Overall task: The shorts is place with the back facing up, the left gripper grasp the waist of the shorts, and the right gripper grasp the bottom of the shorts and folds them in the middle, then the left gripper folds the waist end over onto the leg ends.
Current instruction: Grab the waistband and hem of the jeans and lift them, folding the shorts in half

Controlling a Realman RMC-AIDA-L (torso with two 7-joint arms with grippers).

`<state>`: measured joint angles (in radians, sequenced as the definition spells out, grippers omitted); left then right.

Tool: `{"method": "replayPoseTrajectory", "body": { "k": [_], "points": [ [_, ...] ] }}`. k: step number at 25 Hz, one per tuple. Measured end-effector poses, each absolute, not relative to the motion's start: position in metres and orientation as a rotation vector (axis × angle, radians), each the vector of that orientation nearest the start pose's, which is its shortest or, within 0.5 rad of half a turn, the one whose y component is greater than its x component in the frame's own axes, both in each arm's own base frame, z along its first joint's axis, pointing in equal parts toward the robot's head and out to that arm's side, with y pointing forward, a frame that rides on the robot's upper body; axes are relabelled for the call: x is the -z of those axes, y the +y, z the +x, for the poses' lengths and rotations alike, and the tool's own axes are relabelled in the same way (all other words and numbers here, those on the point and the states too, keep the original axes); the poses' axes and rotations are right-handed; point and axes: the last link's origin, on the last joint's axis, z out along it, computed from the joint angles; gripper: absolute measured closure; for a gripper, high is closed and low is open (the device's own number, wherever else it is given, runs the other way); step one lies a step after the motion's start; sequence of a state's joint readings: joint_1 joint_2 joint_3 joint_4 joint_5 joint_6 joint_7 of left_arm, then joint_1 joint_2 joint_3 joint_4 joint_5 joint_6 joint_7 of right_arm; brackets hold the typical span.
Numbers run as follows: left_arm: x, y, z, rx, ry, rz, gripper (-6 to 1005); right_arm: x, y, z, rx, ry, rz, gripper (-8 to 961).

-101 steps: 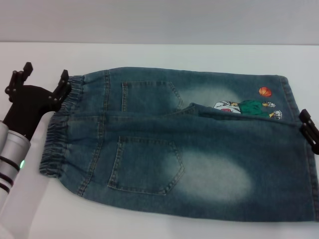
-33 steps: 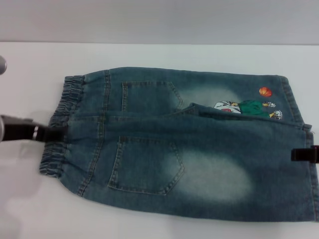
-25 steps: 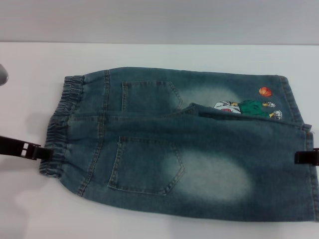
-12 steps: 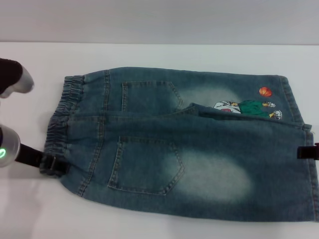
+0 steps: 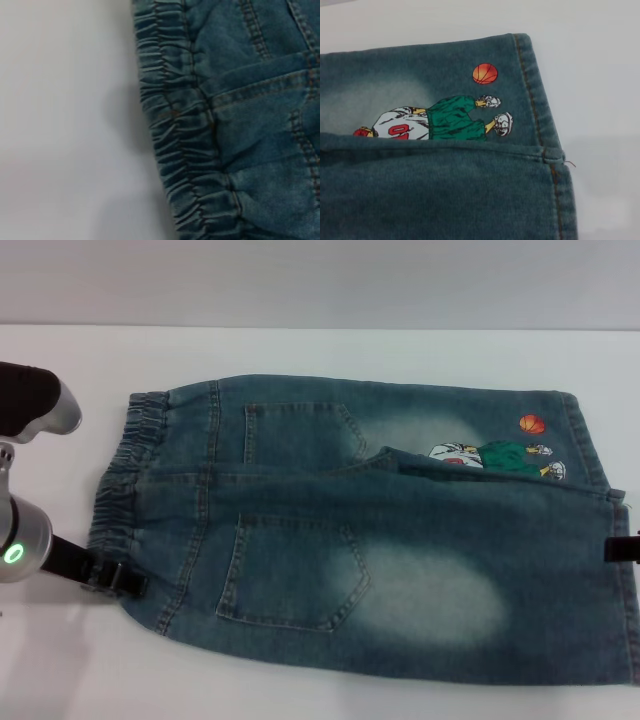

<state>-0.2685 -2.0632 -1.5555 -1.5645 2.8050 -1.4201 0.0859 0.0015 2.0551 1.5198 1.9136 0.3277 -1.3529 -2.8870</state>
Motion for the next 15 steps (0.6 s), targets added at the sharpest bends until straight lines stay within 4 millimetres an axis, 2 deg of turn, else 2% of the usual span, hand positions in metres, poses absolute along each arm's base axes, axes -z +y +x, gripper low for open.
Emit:
{"method": "replayPoseTrajectory", "body": {
  "k": [15],
  "points": [
    [-0.0121,0.3075,-0.2473,-0.484,-1.329,-2.057,321,-0.0500,0.2678,0.2338,0.101,1.521,-1.736,264]
  ]
}}
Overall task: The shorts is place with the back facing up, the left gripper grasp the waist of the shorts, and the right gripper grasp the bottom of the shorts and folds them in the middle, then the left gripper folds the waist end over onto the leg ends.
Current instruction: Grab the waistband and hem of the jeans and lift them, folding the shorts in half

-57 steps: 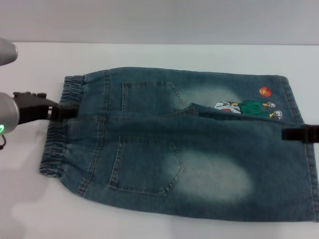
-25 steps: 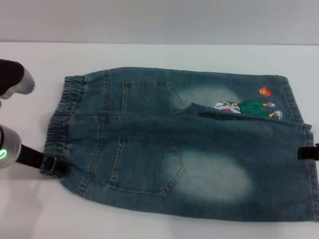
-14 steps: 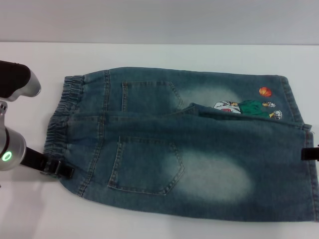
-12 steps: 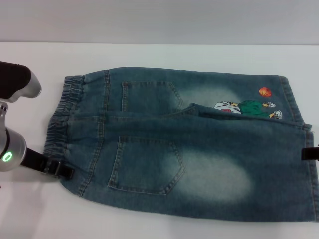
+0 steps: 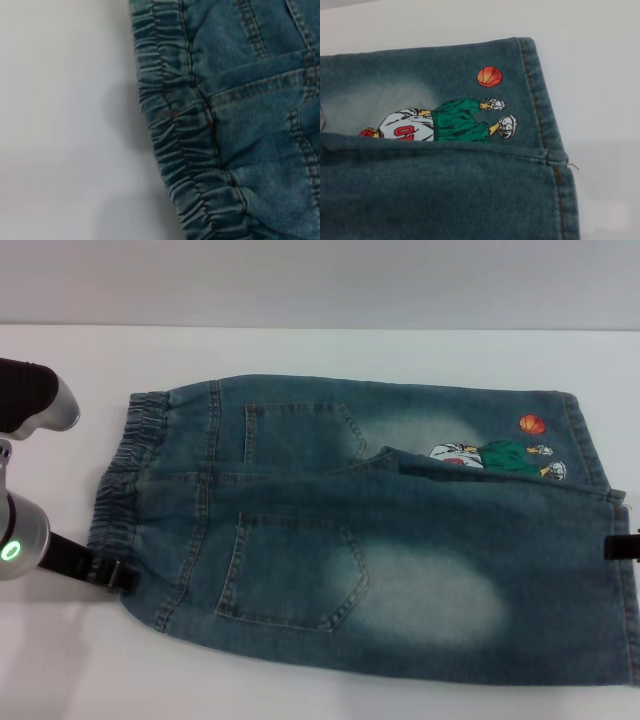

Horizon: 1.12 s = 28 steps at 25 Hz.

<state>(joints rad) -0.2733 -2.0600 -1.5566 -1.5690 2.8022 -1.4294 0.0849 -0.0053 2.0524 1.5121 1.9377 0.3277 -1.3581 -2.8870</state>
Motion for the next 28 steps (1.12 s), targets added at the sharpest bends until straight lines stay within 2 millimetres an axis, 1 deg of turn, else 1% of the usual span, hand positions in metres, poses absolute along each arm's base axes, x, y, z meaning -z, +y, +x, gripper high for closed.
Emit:
{"method": "replayPoseTrajectory", "body": {
  "k": [3,9,12,14,17,20,24,28],
  "points": [
    [-0.013,0.306,-0.246,-0.481,-1.322,-2.061,327,-0.050,0.267,0.233,0.101,1.520,-1.739,264],
    [-0.013,0.305,-0.245,-0.487,-1.316,-2.068,473,-0.049,0.266,0.234,0.105,1.525,-1.740,264],
    [-0.015,0.305,-0.242,-0.475,-1.304,-2.071,510,-0.048,0.264,0.232,0.112,1.532,-1.747,264],
    [-0.015,0.305,-0.241,-0.472,-1.304,-2.071,535,-0.049,0.260,0.232,0.141,1.536,-1.753,264],
    [-0.015,0.305,-0.240,-0.465,-1.306,-2.067,596,-0.052,0.250,0.231,0.214,1.549,-1.764,264],
    [-0.017,0.306,-0.237,-0.451,-1.297,-2.067,657,-0.052,0.246,0.230,0.245,1.559,-1.768,264],
    [-0.015,0.305,-0.235,-0.450,-1.291,-2.074,739,-0.048,0.237,0.228,0.309,1.581,-1.788,264],
    [-0.014,0.305,-0.234,-0.445,-1.286,-2.080,788,-0.045,0.233,0.228,0.336,1.593,-1.795,264]
  ]
}}
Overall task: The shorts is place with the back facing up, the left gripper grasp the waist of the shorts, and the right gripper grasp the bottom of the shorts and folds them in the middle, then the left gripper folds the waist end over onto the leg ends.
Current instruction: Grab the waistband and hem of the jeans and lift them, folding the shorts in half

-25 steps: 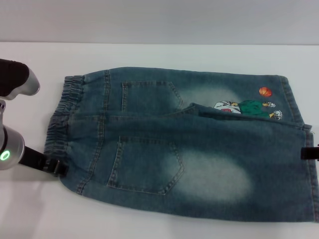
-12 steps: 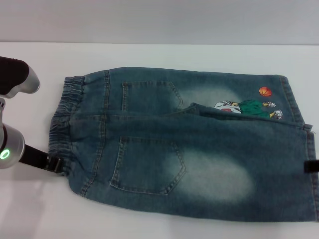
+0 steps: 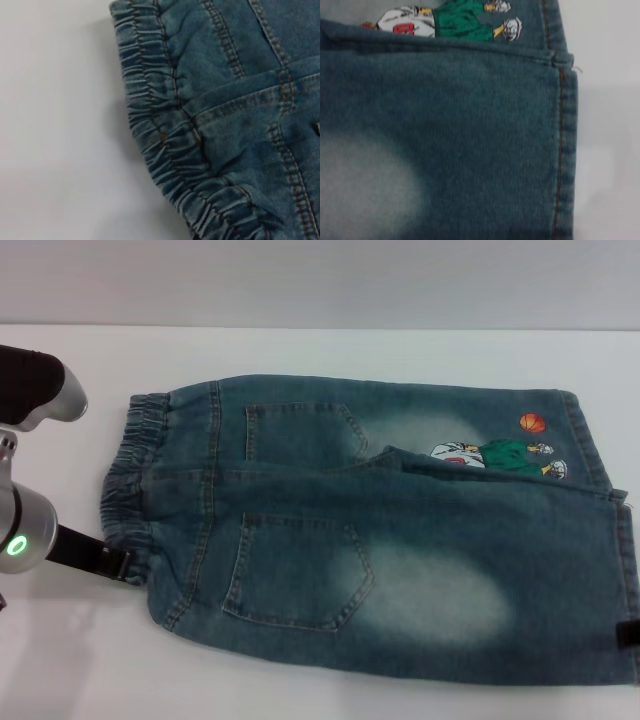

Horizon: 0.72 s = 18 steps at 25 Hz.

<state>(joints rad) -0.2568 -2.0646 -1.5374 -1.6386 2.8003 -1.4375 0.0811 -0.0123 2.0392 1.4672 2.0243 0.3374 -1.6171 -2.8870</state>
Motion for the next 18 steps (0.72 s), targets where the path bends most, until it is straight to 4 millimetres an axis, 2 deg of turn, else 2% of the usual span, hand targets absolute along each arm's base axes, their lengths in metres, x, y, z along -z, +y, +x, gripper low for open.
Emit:
{"method": "replayPoseTrajectory", "body": {
  "k": [10,18],
  "points": [
    [-0.011,0.307,-0.229,-0.440,-1.276,-2.089,899,-0.046,0.230,0.229,0.368,1.608,-1.792,264],
    [-0.015,0.308,-0.220,-0.437,-1.259,-2.094,935,-0.048,0.231,0.229,0.373,1.603,-1.791,263]
  ]
}}
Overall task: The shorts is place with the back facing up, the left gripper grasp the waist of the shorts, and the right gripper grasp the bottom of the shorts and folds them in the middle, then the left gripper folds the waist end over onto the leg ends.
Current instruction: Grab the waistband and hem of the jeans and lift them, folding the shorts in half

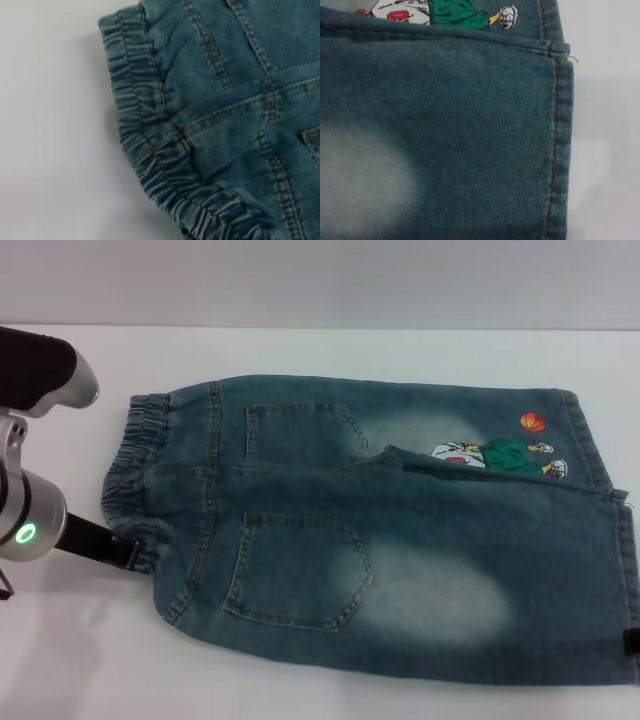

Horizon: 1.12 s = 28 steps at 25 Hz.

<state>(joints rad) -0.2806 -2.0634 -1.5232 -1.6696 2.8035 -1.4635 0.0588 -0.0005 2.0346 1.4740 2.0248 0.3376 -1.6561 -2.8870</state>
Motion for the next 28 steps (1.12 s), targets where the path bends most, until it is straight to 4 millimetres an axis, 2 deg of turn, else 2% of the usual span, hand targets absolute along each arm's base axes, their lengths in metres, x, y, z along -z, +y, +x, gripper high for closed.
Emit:
{"method": "replayPoseTrajectory", "body": {
  "k": [16,28],
  "points": [
    [-0.019,0.307,-0.213,-0.446,-1.250,-2.090,938,-0.047,0.228,0.232,0.390,1.612,-1.786,263],
    [-0.017,0.307,-0.213,-0.457,-1.244,-2.099,937,-0.036,0.225,0.238,0.434,1.638,-1.789,263]
  ]
}}
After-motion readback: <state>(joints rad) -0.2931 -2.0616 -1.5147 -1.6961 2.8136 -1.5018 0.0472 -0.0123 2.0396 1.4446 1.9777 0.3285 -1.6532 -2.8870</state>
